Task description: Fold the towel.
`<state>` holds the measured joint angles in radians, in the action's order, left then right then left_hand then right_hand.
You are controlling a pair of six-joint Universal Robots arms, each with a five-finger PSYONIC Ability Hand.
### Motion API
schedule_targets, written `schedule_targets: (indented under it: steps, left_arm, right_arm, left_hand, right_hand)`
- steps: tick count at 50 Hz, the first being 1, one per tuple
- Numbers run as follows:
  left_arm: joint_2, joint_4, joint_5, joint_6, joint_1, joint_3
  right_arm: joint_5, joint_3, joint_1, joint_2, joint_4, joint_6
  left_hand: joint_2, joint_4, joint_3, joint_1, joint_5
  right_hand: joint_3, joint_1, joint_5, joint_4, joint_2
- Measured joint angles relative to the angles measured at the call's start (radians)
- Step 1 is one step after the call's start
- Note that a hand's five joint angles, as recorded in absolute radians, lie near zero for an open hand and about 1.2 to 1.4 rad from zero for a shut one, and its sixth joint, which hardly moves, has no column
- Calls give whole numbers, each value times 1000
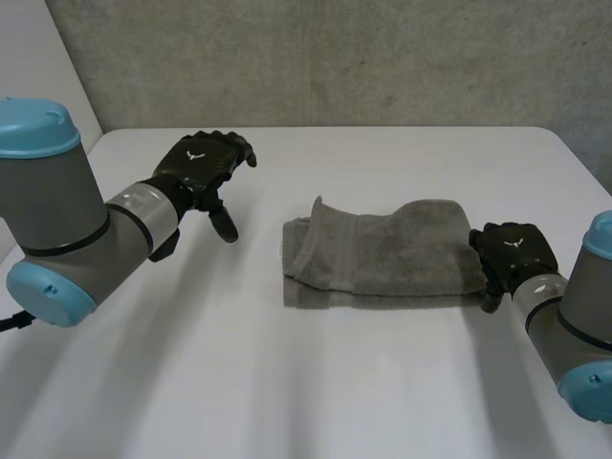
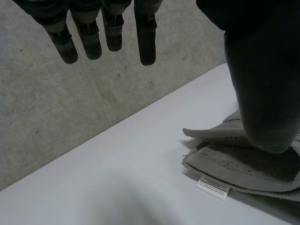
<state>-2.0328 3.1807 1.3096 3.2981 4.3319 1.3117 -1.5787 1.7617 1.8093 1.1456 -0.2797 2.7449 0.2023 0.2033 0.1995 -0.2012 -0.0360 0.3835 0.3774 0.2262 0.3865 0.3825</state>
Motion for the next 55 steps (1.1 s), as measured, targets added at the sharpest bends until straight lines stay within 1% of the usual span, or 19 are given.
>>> schedule_targets:
  steps: [5, 7, 13, 23, 28, 30, 32, 33, 35, 36, 38, 41, 46, 51, 55]
  left_arm:
    - [-1, 12, -1, 0, 0, 12]
    - [-1, 14, -1, 0, 0, 13]
    - [1, 14, -1, 0, 0, 14]
    - [1, 13, -1, 0, 0, 15]
    - [0, 13, -1, 0, 0, 15]
    - [0, 13, -1, 0, 0, 15]
    - [0, 13, -1, 0, 0, 15]
    - [0, 13, -1, 0, 0, 15]
    - [0, 13, -1, 0, 0, 16]
    - [0, 13, -1, 0, 0, 16]
    - [0, 14, -1, 0, 0, 18]
    - [2, 15, -2, 0, 0, 21]
    - [5, 15, -2, 0, 0, 26]
    - [9, 15, -3, 0, 0, 27]
    - [13, 15, -2, 0, 2, 20]
  right_arm:
    - [-1, 2, -3, -33, -42, -41]
    - [-1, -1, -3, -44, -51, -48]
    - [5, -13, -2, -71, -61, -49]
    - [63, -14, -2, -75, -80, -32]
    - [74, -15, -2, -79, -86, -31]
    - [76, -17, -2, -84, -89, -31]
    - [77, -20, -2, -91, -93, -31]
    - [76, -21, -2, -93, -94, -32]
    - [76, -25, -2, -102, -98, -34]
    - [76, -27, -2, -105, -99, -34]
    - [76, -33, -3, -115, -101, -36]
    - [76, -40, -8, -123, -101, -38]
    - [72, -55, -25, -122, -94, -42]
    - [72, -95, -36, -77, -70, -45]
    - [90, -178, -1, -31, -12, -40]
  left_hand:
    - [0, 0, 0, 0, 0]
    - [0, 0, 0, 0, 0]
    - [0, 0, 0, 0, 0]
    - [0, 0, 0, 0, 0]
    - [0, 0, 0, 0, 0]
    - [0, 0, 0, 0, 0]
    - [0, 0, 0, 0, 0]
    - [0, 0, 0, 0, 0]
    - [0, 0, 0, 0, 0]
    - [0, 0, 0, 0, 0]
    - [0, 0, 0, 0, 0]
    - [0, 0, 0, 0, 0]
    - [0, 0, 0, 0, 0]
    - [0, 0, 0, 0, 0]
    - [0, 0, 0, 0, 0]
  right_hand:
    - [199, 205, 189, 195, 205]
    - [244, 248, 231, 240, 246]
    - [262, 265, 251, 258, 257]
    - [261, 265, 245, 258, 257]
    - [263, 268, 250, 260, 258]
    - [295, 303, 283, 292, 295]
    - [448, 455, 434, 446, 454]
    - [493, 500, 469, 482, 501]
    - [626, 638, 609, 624, 634]
    - [655, 668, 632, 647, 663]
    - [772, 783, 751, 775, 781]
    - [918, 908, 906, 920, 885]
    - [947, 918, 923, 949, 885]
    - [950, 924, 923, 949, 885]
    - [952, 927, 923, 949, 885]
